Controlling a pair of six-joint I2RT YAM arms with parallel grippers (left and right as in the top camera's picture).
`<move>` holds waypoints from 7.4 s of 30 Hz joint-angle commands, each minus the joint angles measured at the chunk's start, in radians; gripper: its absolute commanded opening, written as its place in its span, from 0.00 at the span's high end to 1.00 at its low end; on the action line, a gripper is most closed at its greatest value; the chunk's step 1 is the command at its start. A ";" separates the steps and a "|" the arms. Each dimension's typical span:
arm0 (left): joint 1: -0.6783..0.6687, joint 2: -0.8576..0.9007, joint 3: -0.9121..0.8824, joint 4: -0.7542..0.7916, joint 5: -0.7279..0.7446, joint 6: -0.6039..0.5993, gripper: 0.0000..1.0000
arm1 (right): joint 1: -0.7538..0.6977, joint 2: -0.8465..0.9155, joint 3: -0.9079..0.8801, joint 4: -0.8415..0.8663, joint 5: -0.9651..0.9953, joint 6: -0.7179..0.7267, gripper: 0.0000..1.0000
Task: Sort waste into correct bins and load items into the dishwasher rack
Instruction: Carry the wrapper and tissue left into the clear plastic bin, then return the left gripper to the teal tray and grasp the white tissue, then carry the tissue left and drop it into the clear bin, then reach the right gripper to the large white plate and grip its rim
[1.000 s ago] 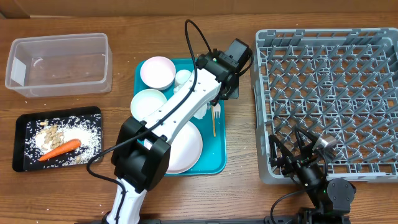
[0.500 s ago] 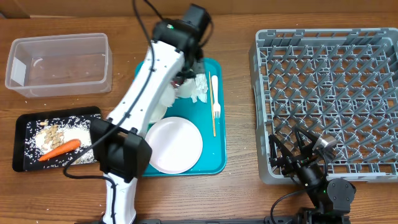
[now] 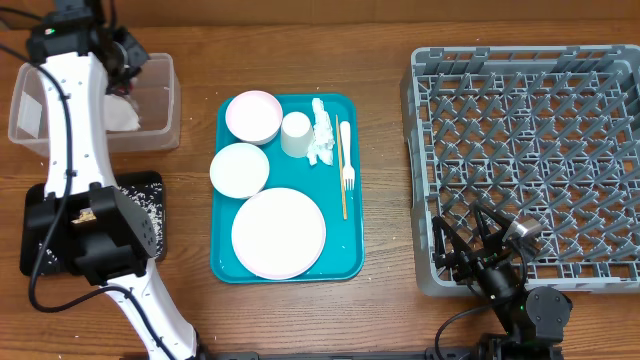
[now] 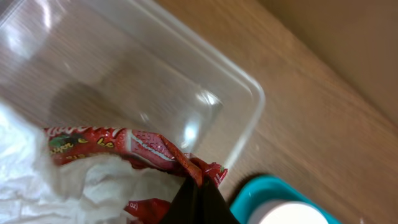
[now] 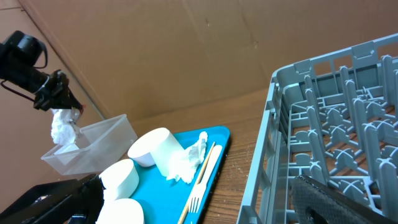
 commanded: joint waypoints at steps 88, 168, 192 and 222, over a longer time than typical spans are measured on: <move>-0.832 0.310 0.002 -0.089 -0.356 -0.132 0.49 | -0.002 -0.008 -0.010 0.003 -0.008 0.008 0.00; 0.140 0.328 0.411 -0.474 -0.246 -0.240 0.38 | -0.002 -0.008 -0.010 0.003 -0.008 0.008 0.00; -0.052 -0.014 0.451 -0.627 0.327 0.119 0.00 | -0.002 -0.008 -0.010 0.003 -0.008 0.008 0.00; 0.147 -0.013 0.451 -0.605 0.170 0.093 0.00 | -0.001 0.125 0.426 0.146 -0.198 0.345 0.00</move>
